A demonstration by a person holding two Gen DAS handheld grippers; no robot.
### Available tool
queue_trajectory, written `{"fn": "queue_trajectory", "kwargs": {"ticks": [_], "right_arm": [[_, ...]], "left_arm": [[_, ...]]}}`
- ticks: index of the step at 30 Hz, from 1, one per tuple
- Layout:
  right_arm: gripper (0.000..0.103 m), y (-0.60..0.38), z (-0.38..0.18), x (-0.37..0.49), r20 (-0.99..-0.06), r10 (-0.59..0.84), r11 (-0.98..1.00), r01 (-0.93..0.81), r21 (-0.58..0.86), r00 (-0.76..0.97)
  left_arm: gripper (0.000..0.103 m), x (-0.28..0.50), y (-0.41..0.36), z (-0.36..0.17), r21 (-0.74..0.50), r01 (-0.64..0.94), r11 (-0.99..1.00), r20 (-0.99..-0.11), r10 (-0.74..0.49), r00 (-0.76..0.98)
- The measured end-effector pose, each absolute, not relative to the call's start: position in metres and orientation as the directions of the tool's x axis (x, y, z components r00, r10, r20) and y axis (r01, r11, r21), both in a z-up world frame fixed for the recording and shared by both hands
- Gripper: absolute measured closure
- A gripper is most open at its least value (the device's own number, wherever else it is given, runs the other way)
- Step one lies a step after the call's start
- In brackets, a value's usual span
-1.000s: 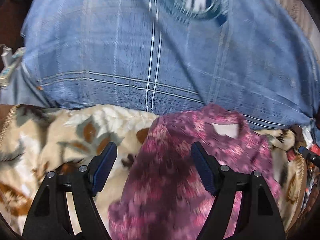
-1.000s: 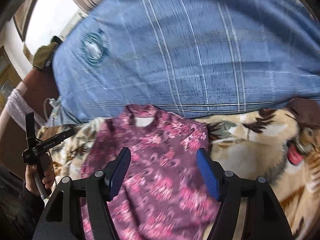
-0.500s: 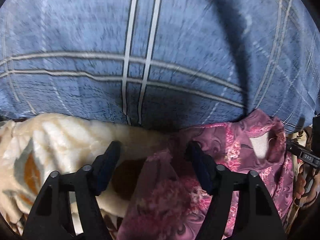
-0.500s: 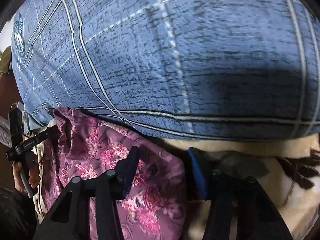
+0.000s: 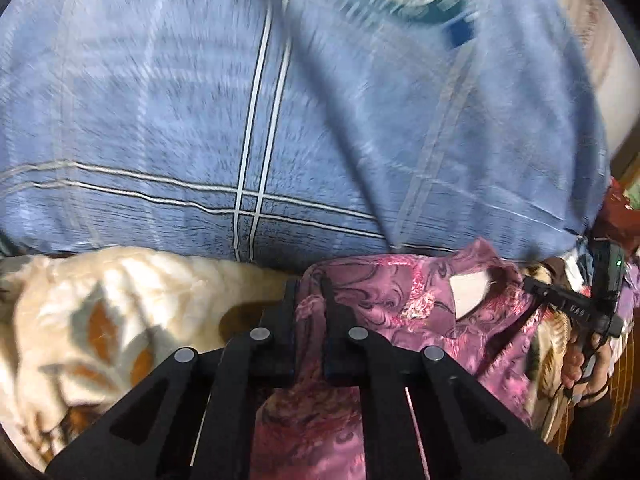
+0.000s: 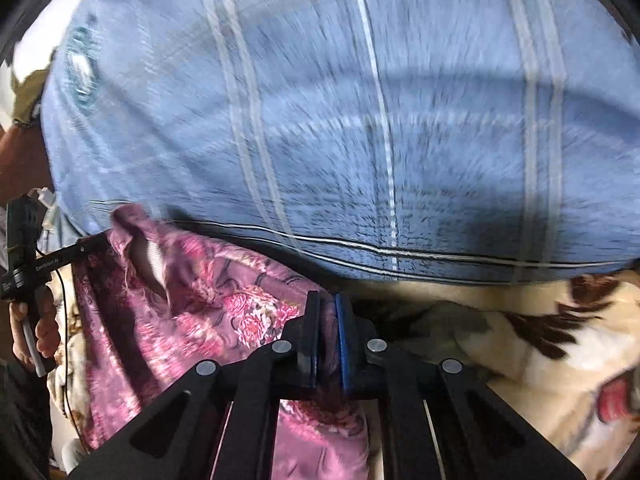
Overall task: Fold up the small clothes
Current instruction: 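Lift the hem with both grippers and fold it toward the collar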
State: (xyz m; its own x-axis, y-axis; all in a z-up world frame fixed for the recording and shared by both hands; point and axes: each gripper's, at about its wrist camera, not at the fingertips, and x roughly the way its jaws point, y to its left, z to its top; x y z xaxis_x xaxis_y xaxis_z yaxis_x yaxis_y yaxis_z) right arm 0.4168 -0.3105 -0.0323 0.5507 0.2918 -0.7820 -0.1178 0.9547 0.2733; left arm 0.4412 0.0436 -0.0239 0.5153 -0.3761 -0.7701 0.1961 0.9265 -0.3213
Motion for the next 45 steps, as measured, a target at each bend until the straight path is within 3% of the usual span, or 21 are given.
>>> {"fn": "queue_trajectory", "kwargs": {"ticks": [6,10,16,19,23,28,33,37,45], "right_arm": [[0.096,-0.306,0.033,0.304,-0.712,0.337,0.942,-0.215,0.259,0.616],[0.096,-0.3,0.058,0.214,-0.701,0.352,0.934,-0.276,0.225,0.62],[0.096,-0.271,0.048,0.114,-0.709,0.368,0.925,-0.316,0.213,0.601],[0.096,-0.267,0.012,0.076,-0.729,0.366,0.927,-0.295,0.231,0.579],[0.096,-0.275,-0.05,0.067,-0.771,0.359,0.933,-0.185,0.308,0.526],[0.096,-0.276,-0.065,0.054,-0.779,0.332,0.941,-0.133,0.31,0.531],[0.096,-0.275,-0.052,0.036,-0.771,0.259,0.964,-0.111,0.24,0.581],[0.096,-0.268,-0.084,0.041,-0.824,0.224,0.974,-0.091,0.207,0.52],[0.094,-0.264,-0.09,0.026,-0.833,0.196,0.98,-0.076,0.183,0.518]], "left_arm": [[0.097,0.336,0.068,0.029,-0.318,0.278,0.906,-0.691,-0.423,0.586],[0.097,0.27,0.079,0.047,-0.269,0.327,0.906,-0.689,-0.418,0.592],[0.097,0.187,0.091,0.032,-0.258,0.35,0.901,-0.707,-0.423,0.566],[0.097,0.158,0.091,0.001,-0.271,0.346,0.898,-0.73,-0.426,0.535],[0.097,0.144,0.09,-0.058,-0.335,0.296,0.895,-0.788,-0.438,0.433],[0.097,0.123,0.088,-0.082,-0.389,0.242,0.889,-0.804,-0.456,0.381],[0.096,0.099,0.074,-0.079,-0.311,0.294,0.904,-0.816,-0.412,0.404],[0.094,0.108,0.074,-0.113,-0.209,0.247,0.946,-0.883,-0.291,0.369],[0.085,0.087,0.071,-0.114,-0.18,0.256,0.95,-0.886,-0.27,0.378]]}}
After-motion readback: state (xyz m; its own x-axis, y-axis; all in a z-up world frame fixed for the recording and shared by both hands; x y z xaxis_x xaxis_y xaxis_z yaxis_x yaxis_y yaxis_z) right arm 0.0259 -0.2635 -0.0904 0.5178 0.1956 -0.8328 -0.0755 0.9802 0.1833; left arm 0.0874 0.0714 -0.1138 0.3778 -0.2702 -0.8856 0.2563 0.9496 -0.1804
